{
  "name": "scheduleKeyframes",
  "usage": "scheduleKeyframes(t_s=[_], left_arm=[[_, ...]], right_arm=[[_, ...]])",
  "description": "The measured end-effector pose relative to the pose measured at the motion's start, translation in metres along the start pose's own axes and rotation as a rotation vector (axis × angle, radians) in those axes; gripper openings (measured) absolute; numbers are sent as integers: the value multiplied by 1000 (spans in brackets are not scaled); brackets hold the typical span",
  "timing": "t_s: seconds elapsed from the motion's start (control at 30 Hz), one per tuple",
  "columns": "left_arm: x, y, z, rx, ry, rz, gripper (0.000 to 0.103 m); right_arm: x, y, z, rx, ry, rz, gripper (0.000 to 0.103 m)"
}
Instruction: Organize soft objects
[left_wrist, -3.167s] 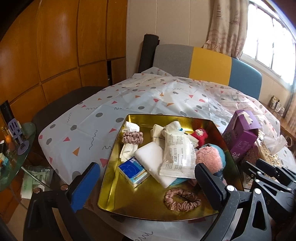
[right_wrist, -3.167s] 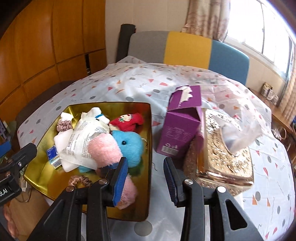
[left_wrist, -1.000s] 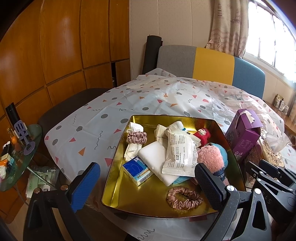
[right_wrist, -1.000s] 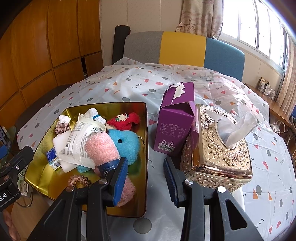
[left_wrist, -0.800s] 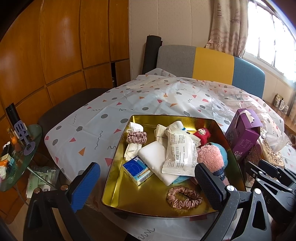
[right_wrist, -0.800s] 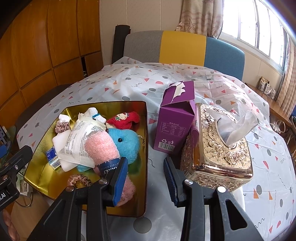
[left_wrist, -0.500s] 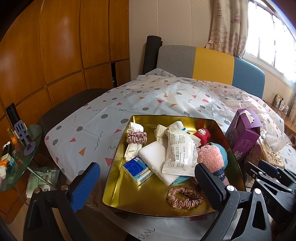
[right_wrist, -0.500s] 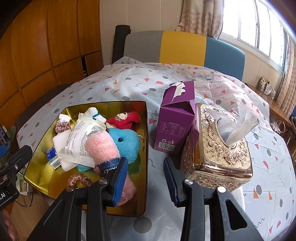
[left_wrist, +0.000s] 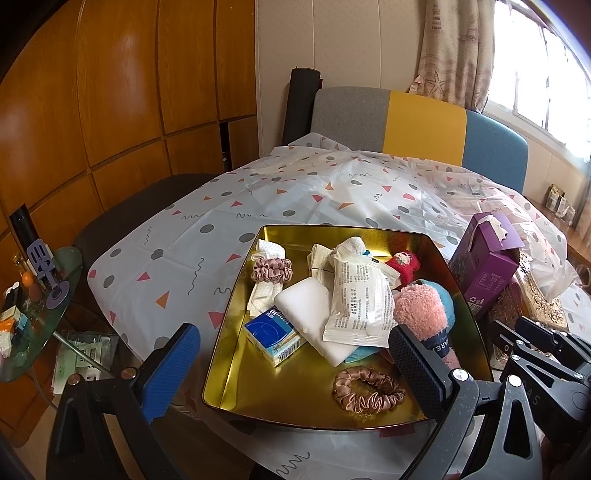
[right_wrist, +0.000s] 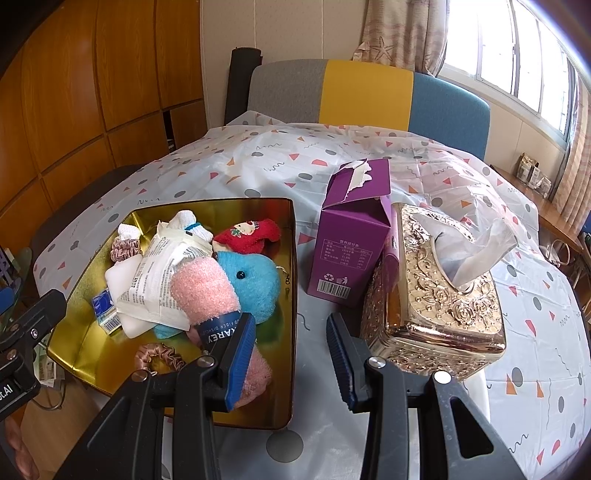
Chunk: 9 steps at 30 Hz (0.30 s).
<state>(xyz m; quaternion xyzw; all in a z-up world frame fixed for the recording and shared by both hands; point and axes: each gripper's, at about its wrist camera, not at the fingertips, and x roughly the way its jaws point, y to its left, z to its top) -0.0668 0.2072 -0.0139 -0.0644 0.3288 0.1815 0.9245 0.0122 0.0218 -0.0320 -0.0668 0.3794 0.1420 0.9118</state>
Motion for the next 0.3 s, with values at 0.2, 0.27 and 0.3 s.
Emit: scheduleKeyframes(t_s=[0.2,0.27,0.3], left_arm=[[1,2,-3,-2,-10,-3,99],[1,3,-2,-10,-4,-14,99],[2,4,-2,-14,1,-22,99]], right_arm=[[0,0,0,0,1,1,40],[0,0,0,2,-3,3,40],[-1,-1,0,4,-10,5,40]])
